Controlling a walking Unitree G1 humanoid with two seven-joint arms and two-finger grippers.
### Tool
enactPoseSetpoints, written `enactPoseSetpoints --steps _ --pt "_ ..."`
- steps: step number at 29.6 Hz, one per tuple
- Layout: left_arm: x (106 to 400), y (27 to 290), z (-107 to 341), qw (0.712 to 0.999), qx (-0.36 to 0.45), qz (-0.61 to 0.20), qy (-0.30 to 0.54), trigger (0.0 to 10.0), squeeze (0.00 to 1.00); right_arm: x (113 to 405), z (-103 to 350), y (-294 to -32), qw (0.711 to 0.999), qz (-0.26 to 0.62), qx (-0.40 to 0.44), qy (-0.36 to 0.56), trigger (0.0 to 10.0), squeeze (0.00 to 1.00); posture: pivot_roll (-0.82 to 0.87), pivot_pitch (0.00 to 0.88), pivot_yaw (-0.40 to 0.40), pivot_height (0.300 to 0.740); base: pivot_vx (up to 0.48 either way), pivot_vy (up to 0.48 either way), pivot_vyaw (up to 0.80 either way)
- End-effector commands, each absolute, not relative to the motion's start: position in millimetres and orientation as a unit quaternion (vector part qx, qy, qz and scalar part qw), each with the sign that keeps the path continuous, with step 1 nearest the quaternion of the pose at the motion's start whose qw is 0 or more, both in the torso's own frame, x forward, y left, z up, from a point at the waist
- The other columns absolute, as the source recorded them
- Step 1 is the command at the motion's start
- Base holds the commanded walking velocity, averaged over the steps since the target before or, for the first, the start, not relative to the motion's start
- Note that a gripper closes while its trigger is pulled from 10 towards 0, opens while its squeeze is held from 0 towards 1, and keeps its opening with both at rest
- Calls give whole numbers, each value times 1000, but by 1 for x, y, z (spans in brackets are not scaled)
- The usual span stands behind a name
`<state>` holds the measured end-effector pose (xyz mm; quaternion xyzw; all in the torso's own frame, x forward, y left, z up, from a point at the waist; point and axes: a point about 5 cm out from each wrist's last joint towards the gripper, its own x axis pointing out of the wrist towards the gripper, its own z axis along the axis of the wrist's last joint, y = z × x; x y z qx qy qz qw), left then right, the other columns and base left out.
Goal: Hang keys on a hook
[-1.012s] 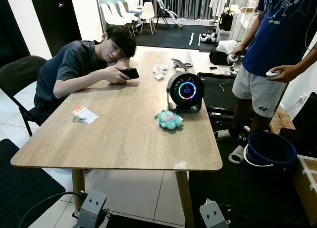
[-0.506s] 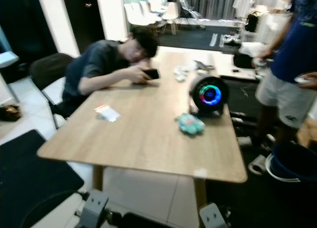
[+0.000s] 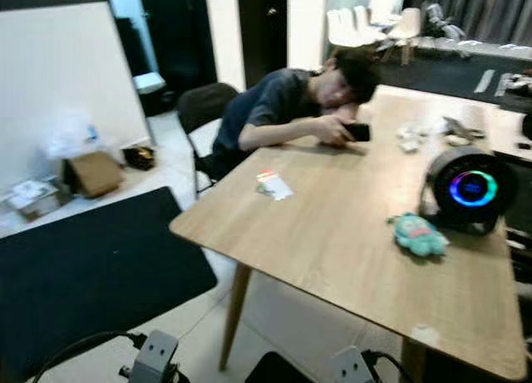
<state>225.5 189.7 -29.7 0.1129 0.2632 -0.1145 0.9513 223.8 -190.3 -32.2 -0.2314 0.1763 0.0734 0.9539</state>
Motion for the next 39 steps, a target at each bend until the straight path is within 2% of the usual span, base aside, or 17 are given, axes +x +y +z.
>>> enactPoseSetpoints --steps 1,10,20,39 --pt "217 192 -37 942 127 -129 284 10000 0 219 -35 -193 951 76 -235 186 10000 0 33 97 12 740 0 0 800" --pt "187 200 -59 911 127 -165 357 10000 0 218 -37 -192 949 77 -237 191 10000 0 35 90 17 740 0 0 787" --pt "152 224 -78 883 120 -119 438 10000 0 214 -40 -193 948 76 -239 197 10000 0 39 89 26 740 0 0 770" --pt "150 239 -79 889 88 -45 447 10000 0 215 -40 -189 948 80 -236 196 10000 0 57 99 31 740 0 0 754"
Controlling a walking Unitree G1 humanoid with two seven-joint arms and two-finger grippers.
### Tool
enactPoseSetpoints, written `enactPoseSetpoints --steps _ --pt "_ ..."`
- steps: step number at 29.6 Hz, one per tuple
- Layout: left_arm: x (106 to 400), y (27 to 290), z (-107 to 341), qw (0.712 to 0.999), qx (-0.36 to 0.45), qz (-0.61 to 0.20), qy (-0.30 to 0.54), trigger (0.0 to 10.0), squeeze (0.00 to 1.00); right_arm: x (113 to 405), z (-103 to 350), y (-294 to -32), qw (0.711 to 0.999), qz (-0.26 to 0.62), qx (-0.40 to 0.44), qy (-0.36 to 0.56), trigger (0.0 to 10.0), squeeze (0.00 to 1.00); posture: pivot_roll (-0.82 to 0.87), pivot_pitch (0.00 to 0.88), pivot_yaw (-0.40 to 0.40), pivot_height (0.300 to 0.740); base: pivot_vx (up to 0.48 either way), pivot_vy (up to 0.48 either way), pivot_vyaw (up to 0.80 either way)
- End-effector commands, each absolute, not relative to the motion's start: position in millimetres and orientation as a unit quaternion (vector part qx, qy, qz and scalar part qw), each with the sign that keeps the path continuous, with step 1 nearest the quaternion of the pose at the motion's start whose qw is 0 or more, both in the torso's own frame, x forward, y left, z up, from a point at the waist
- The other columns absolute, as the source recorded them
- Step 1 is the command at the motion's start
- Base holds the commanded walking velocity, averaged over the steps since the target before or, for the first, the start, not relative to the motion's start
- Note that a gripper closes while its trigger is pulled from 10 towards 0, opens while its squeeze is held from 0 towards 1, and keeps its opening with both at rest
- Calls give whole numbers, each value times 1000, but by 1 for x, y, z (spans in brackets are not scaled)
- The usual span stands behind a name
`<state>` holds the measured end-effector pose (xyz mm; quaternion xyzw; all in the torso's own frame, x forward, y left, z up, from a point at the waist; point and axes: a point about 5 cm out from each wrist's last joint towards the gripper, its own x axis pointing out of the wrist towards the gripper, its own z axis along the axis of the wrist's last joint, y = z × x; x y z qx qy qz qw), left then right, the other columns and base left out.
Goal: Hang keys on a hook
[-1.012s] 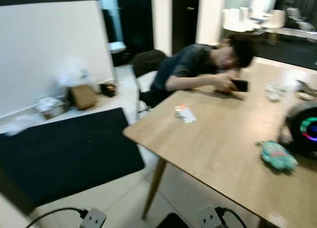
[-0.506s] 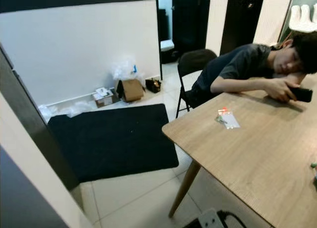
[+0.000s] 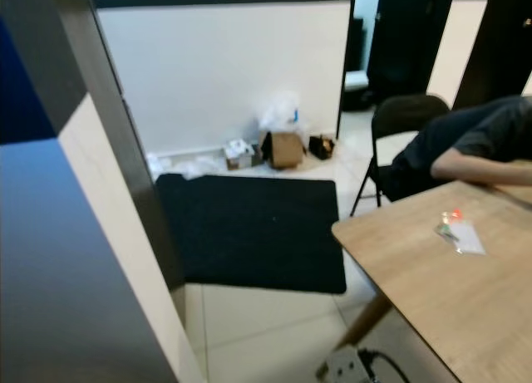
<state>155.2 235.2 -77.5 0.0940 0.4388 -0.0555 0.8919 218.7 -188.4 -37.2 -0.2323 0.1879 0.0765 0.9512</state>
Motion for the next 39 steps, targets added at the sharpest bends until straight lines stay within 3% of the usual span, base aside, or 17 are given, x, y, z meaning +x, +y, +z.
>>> enactPoseSetpoints --steps 1,39 --pt "150 240 -79 889 89 -44 447 10000 0 215 -40 -188 948 80 -236 196 10000 0 59 100 32 740 0 0 750" --pt "156 237 -77 897 86 -40 432 10000 0 214 -42 -184 948 85 -234 198 10000 0 68 108 32 740 0 0 721"
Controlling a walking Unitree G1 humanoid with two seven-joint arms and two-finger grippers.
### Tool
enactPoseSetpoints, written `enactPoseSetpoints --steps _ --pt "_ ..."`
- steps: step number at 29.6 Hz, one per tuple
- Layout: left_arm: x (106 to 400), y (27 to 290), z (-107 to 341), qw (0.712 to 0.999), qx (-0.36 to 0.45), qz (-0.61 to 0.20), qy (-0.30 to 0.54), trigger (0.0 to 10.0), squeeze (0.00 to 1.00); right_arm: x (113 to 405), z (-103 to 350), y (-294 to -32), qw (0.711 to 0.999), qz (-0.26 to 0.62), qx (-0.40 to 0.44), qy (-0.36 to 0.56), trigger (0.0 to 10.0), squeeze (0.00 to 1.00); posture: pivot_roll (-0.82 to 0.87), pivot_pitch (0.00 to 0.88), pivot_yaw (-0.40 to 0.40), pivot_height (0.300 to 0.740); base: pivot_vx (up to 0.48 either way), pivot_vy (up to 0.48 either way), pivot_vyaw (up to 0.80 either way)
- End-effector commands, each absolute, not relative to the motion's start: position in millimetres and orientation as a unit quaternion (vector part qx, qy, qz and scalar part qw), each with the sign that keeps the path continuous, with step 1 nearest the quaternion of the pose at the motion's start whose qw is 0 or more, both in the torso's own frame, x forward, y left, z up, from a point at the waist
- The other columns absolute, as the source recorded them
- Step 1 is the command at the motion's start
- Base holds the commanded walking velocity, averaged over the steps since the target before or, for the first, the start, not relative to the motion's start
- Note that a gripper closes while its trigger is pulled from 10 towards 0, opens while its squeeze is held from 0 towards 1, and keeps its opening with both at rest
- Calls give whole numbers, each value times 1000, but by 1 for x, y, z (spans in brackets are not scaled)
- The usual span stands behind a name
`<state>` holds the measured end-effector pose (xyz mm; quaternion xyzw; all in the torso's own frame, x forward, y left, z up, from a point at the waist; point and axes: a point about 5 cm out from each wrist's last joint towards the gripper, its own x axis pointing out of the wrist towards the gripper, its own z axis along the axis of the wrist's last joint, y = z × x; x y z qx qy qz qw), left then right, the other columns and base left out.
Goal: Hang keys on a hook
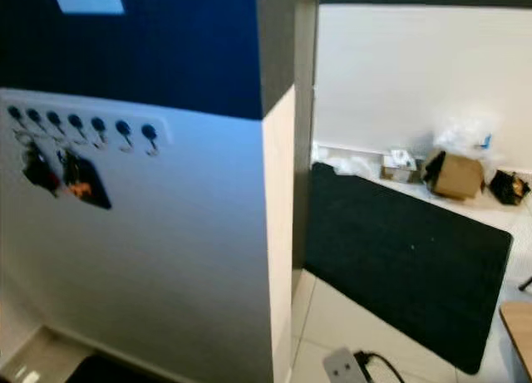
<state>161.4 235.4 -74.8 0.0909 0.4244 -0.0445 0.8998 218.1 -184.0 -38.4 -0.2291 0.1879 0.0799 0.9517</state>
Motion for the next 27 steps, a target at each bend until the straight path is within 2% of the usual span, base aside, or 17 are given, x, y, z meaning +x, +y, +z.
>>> enactPoseSetpoints --steps 1,17,27 --pt "156 237 -77 897 86 -40 431 10000 0 214 -42 -184 948 85 -233 198 10000 0 68 109 32 740 0 0 706" --pt "156 236 -77 898 87 -42 430 10000 0 213 -42 -183 948 86 -234 197 10000 0 69 111 31 740 0 0 686" --pt "157 234 -76 899 90 -43 427 10000 0 214 -42 -185 950 79 -231 196 10000 0 64 110 29 740 0 0 0"
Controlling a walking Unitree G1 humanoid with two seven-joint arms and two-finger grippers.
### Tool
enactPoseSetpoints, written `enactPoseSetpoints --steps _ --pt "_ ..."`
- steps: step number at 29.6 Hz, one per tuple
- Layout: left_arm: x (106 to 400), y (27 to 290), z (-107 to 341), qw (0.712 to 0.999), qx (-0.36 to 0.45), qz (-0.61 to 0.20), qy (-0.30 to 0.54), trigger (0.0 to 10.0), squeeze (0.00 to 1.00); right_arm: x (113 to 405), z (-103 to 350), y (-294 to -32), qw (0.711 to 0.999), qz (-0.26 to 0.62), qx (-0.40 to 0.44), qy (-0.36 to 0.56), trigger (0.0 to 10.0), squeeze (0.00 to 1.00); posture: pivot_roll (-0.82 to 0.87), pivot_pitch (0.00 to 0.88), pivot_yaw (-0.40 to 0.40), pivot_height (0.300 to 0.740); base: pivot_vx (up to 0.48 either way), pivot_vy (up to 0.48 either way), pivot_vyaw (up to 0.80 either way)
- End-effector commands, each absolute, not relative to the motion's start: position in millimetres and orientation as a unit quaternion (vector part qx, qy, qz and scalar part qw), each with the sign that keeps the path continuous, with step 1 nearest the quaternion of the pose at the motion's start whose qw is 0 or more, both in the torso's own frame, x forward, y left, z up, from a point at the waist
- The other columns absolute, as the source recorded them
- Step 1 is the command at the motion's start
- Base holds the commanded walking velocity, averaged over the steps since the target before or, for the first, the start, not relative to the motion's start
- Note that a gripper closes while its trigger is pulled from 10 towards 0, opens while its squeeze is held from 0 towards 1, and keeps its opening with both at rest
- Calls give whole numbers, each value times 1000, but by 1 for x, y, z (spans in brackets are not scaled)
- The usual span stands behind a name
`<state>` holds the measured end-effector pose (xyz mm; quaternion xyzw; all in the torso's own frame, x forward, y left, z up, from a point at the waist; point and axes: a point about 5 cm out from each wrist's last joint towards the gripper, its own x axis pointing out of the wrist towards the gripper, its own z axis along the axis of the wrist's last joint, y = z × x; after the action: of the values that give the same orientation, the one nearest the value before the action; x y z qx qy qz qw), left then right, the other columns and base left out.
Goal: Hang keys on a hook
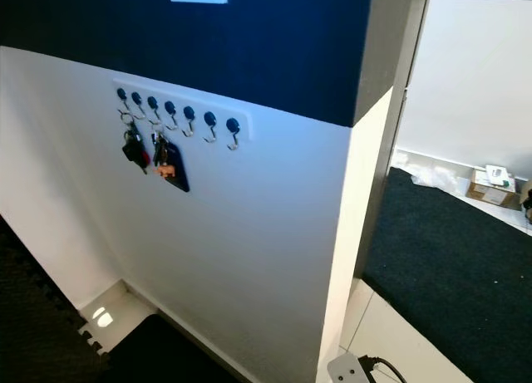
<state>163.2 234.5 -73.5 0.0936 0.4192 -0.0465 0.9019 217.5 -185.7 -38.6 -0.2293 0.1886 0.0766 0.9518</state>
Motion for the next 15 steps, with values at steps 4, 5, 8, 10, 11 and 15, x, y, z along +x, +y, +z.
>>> enactPoseSetpoints --steps 4,5,8,10,11,15 --pt "157 234 -76 899 90 -43 427 10000 0 214 -42 -185 949 78 -232 197 10000 0 64 110 29 740 0 0 0" --pt "157 234 -77 899 90 -43 427 10000 0 214 -42 -185 949 79 -233 197 10000 0 63 108 28 740 0 0 0" --pt "158 234 -76 899 90 -42 427 10000 0 214 -42 -185 949 79 -233 197 10000 0 63 107 28 740 0 0 0" --pt "158 234 -76 899 90 -41 426 10000 0 214 -42 -185 949 80 -234 197 10000 0 64 105 28 740 0 0 0" --pt "158 234 -76 899 90 -41 426 10000 0 214 -42 -185 949 80 -234 197 10000 0 64 105 28 740 0 0 0" --pt "159 234 -76 900 90 -40 425 10000 0 215 -41 -185 949 81 -234 196 10000 0 64 105 28 740 0 0 0"
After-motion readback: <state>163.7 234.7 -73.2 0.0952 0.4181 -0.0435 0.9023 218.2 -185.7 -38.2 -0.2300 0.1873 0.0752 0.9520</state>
